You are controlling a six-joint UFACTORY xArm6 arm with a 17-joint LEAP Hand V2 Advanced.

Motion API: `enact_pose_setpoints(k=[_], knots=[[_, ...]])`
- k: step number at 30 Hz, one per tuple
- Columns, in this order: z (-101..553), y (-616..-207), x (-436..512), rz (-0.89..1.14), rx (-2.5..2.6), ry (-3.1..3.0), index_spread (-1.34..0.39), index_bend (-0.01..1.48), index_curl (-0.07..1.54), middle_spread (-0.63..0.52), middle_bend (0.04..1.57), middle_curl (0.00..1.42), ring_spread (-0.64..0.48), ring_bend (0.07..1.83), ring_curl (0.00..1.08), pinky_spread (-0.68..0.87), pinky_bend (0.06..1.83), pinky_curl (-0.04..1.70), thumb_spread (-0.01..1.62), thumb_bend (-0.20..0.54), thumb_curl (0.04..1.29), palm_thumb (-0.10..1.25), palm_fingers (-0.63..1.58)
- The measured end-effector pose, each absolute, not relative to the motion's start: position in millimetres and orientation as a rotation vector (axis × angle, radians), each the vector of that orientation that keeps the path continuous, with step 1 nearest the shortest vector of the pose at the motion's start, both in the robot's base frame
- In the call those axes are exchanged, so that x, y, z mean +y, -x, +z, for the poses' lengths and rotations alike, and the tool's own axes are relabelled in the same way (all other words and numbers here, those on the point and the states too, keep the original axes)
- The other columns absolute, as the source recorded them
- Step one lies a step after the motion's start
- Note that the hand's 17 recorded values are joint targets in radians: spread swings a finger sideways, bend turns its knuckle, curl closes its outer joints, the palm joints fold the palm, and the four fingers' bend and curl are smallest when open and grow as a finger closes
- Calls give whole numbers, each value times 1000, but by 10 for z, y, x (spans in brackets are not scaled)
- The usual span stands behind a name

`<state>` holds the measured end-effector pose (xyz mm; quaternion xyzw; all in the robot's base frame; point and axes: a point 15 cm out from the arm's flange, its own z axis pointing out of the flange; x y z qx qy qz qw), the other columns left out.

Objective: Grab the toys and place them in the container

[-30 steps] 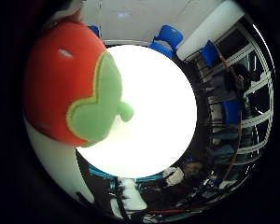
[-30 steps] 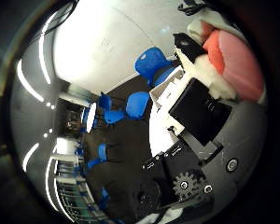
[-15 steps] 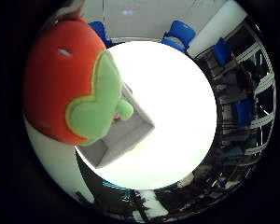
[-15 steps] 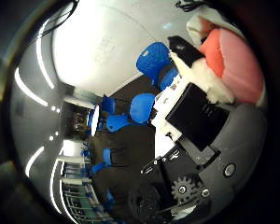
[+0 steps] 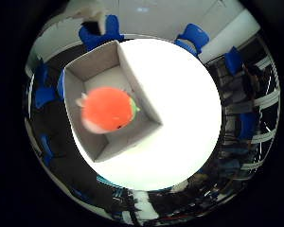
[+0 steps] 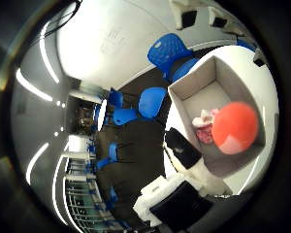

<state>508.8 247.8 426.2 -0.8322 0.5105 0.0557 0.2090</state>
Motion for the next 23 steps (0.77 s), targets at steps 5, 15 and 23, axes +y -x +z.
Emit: enact_pose_setpoints(k=[5, 15, 23], knots=[[4258, -5001, 2420, 202, 1421, 2329, -472, 179, 396, -2, 366, 314, 211, 543, 202, 589, 680, 557, 1217, -18, 427, 628, 95], [4647, -4431, 1821, 296, 1498, 2357, -434, 172, 330, 25, 281, 316, 237, 417, 189, 584, 547, 413, 1224, -16, 400, 630, 153], [5020, -4108, 869, 241, 1615, 2290, -424, 177, 315, 28, 247, 321, 240, 352, 194, 554, 480, 348, 1236, -16, 383, 619, 190]])
